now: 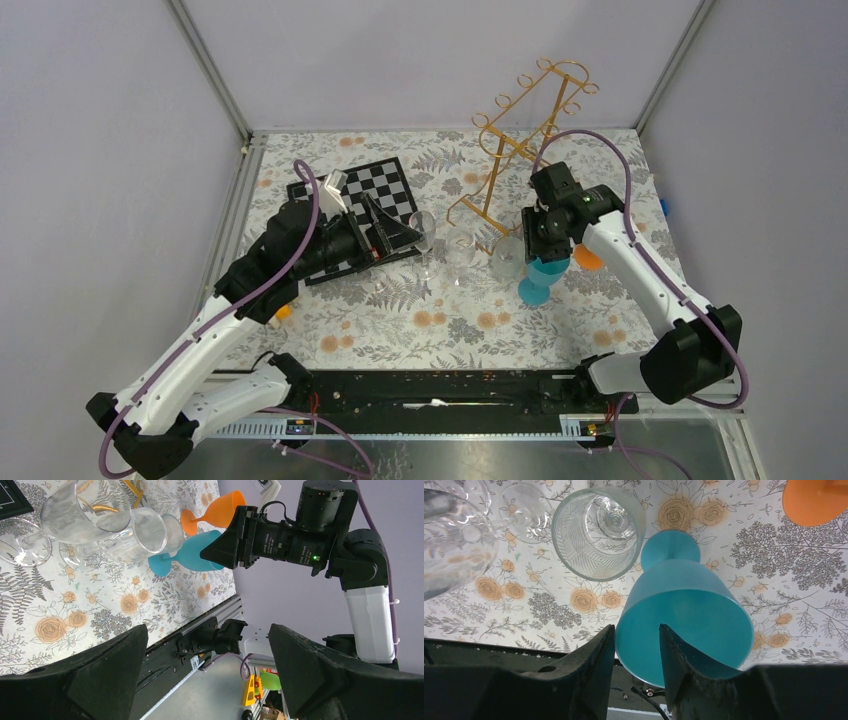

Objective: Place the wine glass upside down on the wine glass rack

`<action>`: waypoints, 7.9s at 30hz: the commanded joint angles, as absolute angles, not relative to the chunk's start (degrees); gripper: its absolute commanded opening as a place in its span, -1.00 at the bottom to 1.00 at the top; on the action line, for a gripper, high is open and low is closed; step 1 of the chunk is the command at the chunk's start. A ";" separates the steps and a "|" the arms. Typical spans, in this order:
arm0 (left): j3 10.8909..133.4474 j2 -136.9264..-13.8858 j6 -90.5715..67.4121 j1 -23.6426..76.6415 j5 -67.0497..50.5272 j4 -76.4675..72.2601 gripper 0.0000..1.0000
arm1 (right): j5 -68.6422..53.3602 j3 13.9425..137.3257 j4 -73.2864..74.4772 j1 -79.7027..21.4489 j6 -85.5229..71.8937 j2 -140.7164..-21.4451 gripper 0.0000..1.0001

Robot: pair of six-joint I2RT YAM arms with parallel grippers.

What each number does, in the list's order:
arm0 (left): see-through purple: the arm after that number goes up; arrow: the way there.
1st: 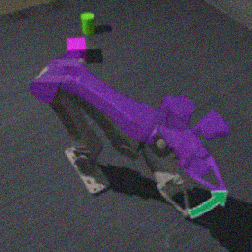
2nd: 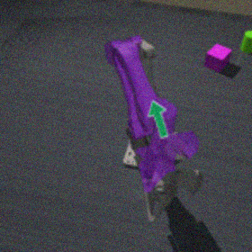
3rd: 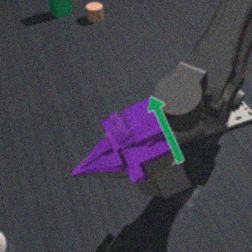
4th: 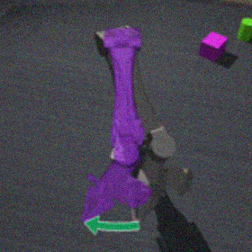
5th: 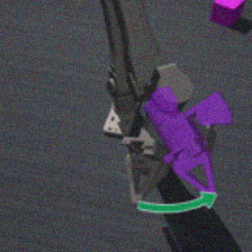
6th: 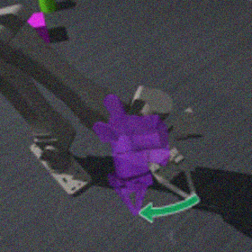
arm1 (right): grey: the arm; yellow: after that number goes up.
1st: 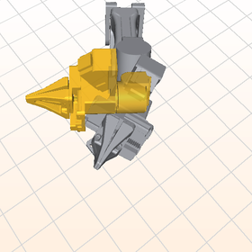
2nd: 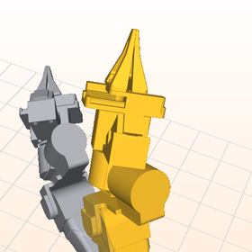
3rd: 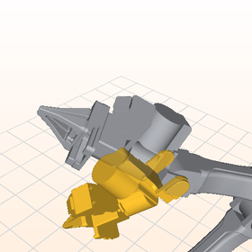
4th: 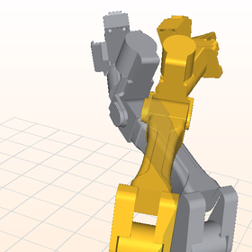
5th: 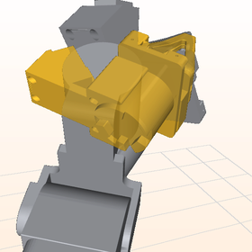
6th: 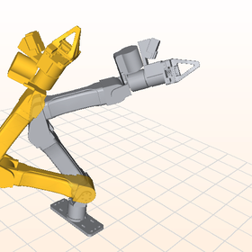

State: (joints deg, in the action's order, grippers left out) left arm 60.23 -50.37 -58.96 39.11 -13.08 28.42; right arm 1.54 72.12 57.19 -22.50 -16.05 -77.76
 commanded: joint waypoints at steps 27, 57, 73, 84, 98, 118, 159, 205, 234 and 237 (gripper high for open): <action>60.88 -45.90 -59.59 38.22 -11.76 28.37 0.98 | 10.39 72.66 63.43 -24.74 -16.12 -77.10 -1.00; 65.88 -54.75 -58.56 44.43 -15.98 29.44 0.92 | -4.84 102.78 75.26 -24.72 -24.30 -63.42 -1.00; 76.59 -70.10 -53.09 56.95 -11.19 29.52 0.72 | -20.98 97.74 68.49 -24.70 -33.30 -59.05 -1.00; 77.99 -74.20 -52.25 59.28 -7.29 29.05 0.37 | -25.31 96.39 66.13 -24.70 -36.57 -57.50 -1.00; 74.50 -73.94 -54.49 59.25 -6.15 23.38 -0.37 | -26.49 95.67 64.18 -24.74 -38.14 -57.16 -1.00; 74.60 -71.06 -54.43 59.28 -1.35 26.28 -1.00 | -26.22 93.21 63.20 -24.72 -36.04 -55.46 0.00; 57.75 -50.23 -10.97 65.25 9.14 21.92 -1.00 | -28.40 86.71 64.20 -24.70 -35.98 -51.24 0.99; 57.30 -66.04 88.21 98.58 54.45 -10.72 -1.00 | -50.69 62.29 29.93 -24.61 -65.45 -47.41 0.54; 58.90 -69.02 87.91 100.02 54.67 -6.21 -0.87 | -55.53 59.93 25.68 -24.70 -65.98 -48.27 -1.00; 58.56 -68.23 87.52 100.02 55.37 -4.72 0.06 | -55.63 59.99 25.68 -24.70 -65.68 -48.24 -1.00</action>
State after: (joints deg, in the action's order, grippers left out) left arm 56.95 -69.12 87.11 99.77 53.60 -5.69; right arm -52.27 59.70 27.51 -24.38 -64.99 -48.23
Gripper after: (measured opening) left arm 0.300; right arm 0.033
